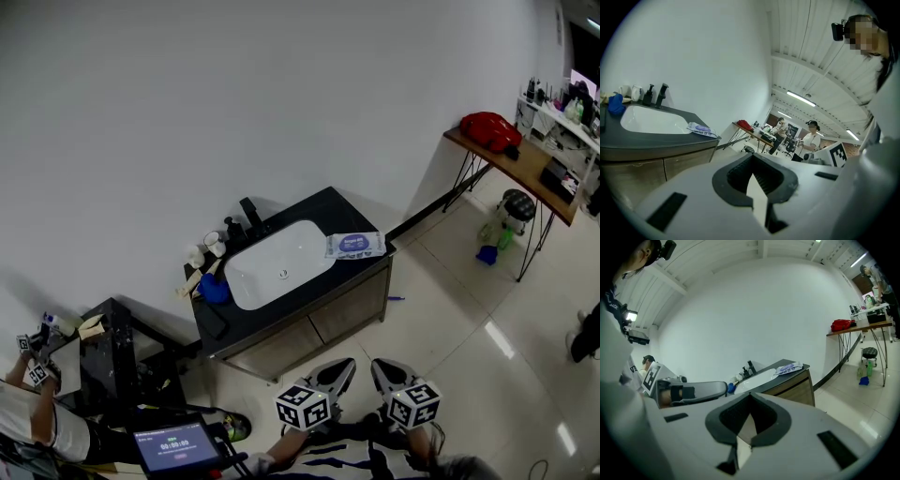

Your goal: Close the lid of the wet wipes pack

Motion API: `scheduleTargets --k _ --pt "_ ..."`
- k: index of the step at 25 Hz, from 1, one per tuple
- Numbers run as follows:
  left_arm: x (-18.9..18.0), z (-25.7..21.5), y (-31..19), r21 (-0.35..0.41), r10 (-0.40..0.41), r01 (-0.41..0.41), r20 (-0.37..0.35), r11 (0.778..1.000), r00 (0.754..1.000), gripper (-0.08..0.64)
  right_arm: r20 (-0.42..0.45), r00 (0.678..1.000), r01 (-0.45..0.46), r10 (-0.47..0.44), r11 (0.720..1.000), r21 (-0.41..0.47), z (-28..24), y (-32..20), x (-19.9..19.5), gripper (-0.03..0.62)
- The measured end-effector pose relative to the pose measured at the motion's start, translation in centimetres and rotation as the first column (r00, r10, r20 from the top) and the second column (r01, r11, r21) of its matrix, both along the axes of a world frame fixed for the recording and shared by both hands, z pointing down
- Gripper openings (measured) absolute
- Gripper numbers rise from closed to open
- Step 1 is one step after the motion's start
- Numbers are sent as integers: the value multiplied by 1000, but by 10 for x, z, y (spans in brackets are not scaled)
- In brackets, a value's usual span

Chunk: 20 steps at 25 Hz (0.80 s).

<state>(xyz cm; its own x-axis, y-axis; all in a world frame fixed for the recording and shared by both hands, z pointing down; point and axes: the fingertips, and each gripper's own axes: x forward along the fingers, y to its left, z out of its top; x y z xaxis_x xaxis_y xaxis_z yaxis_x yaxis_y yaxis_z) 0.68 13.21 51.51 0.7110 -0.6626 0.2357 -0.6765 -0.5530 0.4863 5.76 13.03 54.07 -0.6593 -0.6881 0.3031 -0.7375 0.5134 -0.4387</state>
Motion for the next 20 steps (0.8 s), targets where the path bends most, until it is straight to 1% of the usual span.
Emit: scheduleTargets --k 4,8,12,16,20 --pt "-29 -2 7 21 -4 3 32 1000 999 0 -1 1000 -10 10 1000 8 -4 0 -22 -2" --pt "-48 6 7 30 -31 30 32 999 999 0 -3 1000 -19 19 1000 20 5 0 -34 -2" --pt "-65 3 7 18 -34 33 22 999 999 0 -14 999 -33 33 999 21 -3 -2 -45 -2" --pt "-72 0 5 14 -29 29 8 999 1000 0 -31 998 -50 51 999 17 -6 0 -48 -2" --pt "-71 7 9 19 -13 13 9 1000 1000 0 -35 997 -70 71 997 23 2 6 -45 -2"
